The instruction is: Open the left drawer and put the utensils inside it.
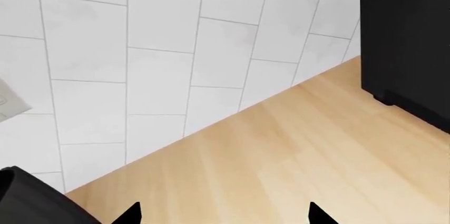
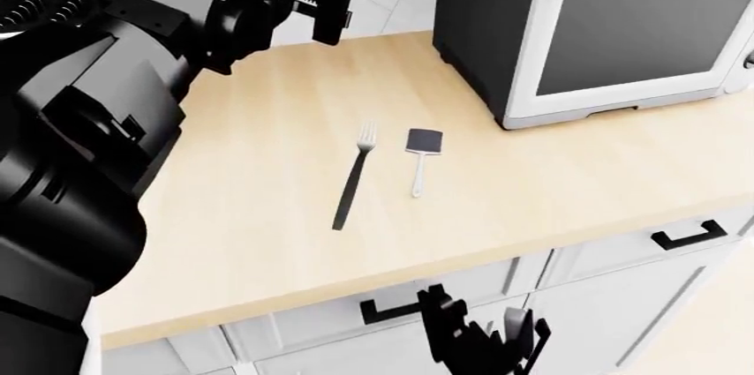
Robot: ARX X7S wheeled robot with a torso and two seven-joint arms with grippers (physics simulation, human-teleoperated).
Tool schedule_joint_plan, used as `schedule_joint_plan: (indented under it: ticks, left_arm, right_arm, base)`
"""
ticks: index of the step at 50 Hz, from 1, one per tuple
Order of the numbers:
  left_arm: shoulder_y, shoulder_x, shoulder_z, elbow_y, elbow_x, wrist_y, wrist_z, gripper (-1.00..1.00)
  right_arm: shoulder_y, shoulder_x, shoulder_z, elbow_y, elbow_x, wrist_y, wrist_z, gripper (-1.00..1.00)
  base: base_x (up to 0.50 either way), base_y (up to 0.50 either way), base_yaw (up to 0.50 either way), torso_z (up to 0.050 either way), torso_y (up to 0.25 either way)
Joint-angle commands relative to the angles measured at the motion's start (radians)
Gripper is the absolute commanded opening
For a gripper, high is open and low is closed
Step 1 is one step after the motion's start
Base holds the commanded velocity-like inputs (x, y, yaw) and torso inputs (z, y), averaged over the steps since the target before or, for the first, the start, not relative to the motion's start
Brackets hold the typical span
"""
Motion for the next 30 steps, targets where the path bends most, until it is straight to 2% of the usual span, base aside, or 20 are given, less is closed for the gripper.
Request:
schedule_joint_plan:
  ticks: [1,17,30]
  left_arm:
    - [0.003,0.0,-0.001,-0.002,-0.001,0.002,0.006,1.0]
    - [0.012,0.0,-0.004,-0.009,0.002,0.002,0.011,1.0]
    - [0.013,0.0,-0.004,-0.01,0.004,-0.002,0.015,1.0]
  right_arm:
    - [-0.075,0.023,0.008,-0.12,0.021,0.003,0.012,-1.0]
    - [-0.279,0.13,0.023,-0.359,0.043,0.028,0.021,-1.0]
    - [-0.391,0.158,0.039,-0.452,0.044,0.007,0.02,-1.0]
  base:
    - [0.0,0.0,0.0,0.0,0.0]
    - [0.0,0.0,0.0,0.0,0.0]
    - [0.0,0.0,0.0,0.0,0.001]
